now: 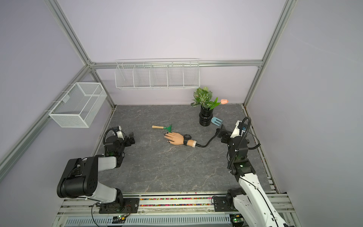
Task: Take off the watch
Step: Adjust the hand at the center of the board.
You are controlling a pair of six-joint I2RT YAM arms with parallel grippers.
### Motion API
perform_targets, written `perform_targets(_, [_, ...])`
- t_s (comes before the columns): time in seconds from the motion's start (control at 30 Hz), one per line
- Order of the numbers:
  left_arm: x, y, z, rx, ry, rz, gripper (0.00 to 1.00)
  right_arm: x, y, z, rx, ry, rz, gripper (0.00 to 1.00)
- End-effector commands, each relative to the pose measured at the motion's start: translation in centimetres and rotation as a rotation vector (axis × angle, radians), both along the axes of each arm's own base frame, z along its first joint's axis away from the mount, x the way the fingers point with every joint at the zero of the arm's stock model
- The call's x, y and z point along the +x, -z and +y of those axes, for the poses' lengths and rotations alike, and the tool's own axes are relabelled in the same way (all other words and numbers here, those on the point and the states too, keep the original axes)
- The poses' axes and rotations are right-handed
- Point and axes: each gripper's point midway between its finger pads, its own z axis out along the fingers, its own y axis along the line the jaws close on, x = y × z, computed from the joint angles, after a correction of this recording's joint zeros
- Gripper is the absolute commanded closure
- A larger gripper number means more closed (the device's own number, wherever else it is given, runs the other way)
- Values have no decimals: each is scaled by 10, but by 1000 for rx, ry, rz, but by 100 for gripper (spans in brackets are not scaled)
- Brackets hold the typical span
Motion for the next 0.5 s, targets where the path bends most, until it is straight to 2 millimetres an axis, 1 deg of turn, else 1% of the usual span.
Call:
perform_targets(0.0, [7,-22,-4,22,14,-19,1,-31,56,29,88,-129,265,3])
perform_targets(0.03, [5,-28,-7,32,23,-19,1,-37,58,40,105,-184,286,3])
perform_targets(0.1, [-4,-49,-16,83,8,-32,1,-51,68,66,139,-309,358,3])
perform_targets(0.13, [-10,-62,-20,96,-6,-52,1,-58,75,77,154,-358,397,2])
perform_targets(0.17, [-19,-82,-24,73,-30,-98,1,-68,82,93,160,-431,442,2])
perform_targets(0.2, [-28,-101,-27,24,-55,-139,1,-78,89,106,153,-498,487,2])
perform_targets(0.23, [-36,-115,-26,-27,-92,-161,1,-88,97,115,140,-540,527,2])
perform_targets(0.3, [-54,-139,-18,-207,-219,-174,1,-105,110,133,100,-624,599,2])
perform_targets(0.37, [-67,-147,-26,-404,-240,-155,1,-115,117,147,77,-685,649,2])
perform_targets(0.43, [-74,-147,-45,-606,-210,-125,1,-121,123,162,48,-743,693,2])
perform_targets(0.47, [-77,-143,-56,-700,-189,-96,1,-123,127,169,21,-765,713,2])
